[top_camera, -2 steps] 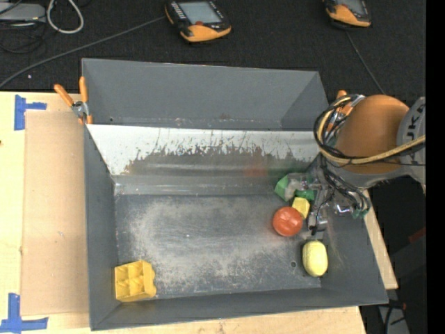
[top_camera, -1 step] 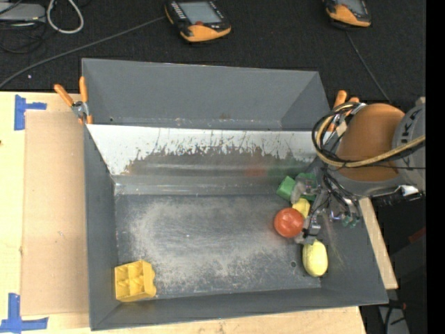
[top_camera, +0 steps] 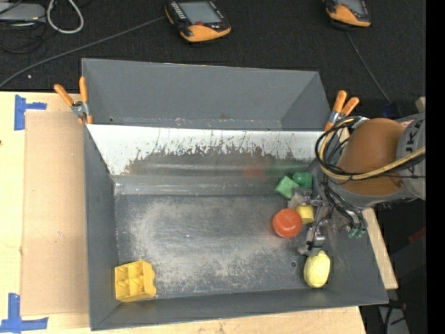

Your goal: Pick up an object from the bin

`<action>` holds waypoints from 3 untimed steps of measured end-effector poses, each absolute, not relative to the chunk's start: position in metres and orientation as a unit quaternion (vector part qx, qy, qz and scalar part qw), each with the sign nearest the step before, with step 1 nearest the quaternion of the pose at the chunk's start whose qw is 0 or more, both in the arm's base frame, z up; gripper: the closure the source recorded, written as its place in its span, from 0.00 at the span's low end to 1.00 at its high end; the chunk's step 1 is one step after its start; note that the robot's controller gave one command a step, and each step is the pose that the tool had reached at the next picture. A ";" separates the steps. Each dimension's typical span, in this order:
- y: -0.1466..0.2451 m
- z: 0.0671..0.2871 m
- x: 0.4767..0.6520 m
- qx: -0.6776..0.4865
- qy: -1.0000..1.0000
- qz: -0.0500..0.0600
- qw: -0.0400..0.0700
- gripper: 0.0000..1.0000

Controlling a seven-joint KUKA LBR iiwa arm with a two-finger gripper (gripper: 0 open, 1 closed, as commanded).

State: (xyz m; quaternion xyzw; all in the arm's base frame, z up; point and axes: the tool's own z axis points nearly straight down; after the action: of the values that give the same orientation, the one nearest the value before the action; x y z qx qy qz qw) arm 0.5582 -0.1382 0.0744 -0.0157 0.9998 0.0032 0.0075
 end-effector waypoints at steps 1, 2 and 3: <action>-0.139 0.071 0.552 -0.010 1.000 0.003 0.008 0.00; -0.107 0.070 0.559 -0.144 0.989 0.002 0.008 1.00; -0.107 0.070 0.559 -0.145 0.989 0.002 0.008 1.00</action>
Offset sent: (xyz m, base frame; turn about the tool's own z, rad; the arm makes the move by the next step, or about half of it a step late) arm 0.0004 0.0305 -0.0044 -0.2582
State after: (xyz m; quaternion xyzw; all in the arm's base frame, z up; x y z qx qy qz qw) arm 0.5588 -0.1067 0.0696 -0.1445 0.9895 0.0022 0.0078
